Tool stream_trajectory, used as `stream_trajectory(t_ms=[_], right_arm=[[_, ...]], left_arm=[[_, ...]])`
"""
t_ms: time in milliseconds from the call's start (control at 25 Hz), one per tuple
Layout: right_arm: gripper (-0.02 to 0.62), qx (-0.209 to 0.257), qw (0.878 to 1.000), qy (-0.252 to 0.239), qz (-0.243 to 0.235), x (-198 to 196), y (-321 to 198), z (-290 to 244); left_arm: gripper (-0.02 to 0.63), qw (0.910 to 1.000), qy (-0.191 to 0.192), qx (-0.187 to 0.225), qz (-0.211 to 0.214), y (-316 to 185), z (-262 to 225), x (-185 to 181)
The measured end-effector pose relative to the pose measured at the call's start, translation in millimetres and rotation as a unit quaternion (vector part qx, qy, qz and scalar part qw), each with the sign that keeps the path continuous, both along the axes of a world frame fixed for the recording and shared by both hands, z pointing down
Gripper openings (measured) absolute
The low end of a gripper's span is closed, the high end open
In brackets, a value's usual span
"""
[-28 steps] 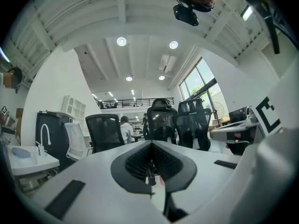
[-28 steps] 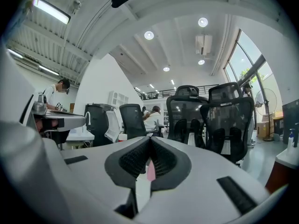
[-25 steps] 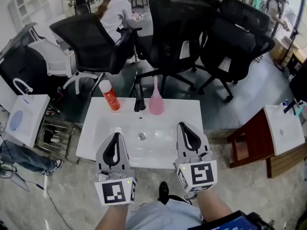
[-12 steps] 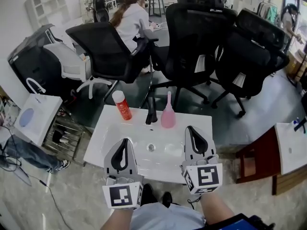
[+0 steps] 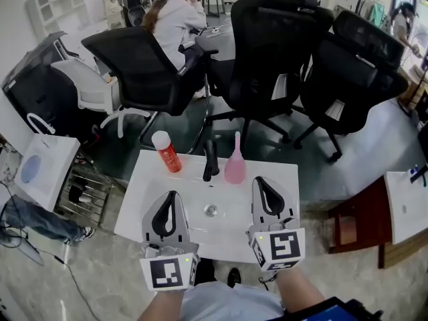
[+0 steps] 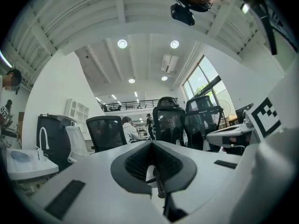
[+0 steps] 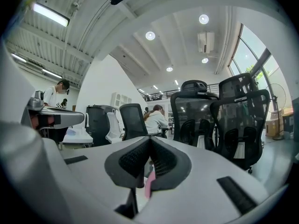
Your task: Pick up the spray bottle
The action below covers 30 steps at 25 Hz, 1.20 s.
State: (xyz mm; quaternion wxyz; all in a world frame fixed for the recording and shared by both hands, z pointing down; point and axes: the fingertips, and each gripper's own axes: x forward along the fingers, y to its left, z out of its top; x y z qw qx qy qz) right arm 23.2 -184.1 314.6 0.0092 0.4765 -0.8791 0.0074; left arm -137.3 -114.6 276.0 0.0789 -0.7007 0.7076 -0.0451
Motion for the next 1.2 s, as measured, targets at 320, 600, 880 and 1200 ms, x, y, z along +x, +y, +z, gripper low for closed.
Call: stream_trajectory(t_ms=[320, 600, 880, 1200], right_arm=[[0.015, -0.028, 1.0, 0.006, 0.011, -25.3, -32.7, 27.3], [0.029, -0.059, 0.998, 0.01, 0.033, -35.9, -54.7, 57.0], [0.214, -0.092, 0.995, 0.017, 0.045, -50.1, -73.0, 89.2], [0.238, -0.11, 0.991, 0.025, 0.07, -53.6, -96.7, 109.8]], left_arm=[[0.015, 0.9996, 0.011, -0.018, 0.016, -42.1, 16.1, -24.1], [0.015, 0.9984, 0.003, -0.044, 0.037, -76.5, 35.6, -40.3], [0.015, 0.9967, 0.007, -0.067, 0.046, -99.6, 57.5, -58.6], [0.015, 0.9949, 0.011, -0.086, 0.051, -121.3, 78.7, -72.5]])
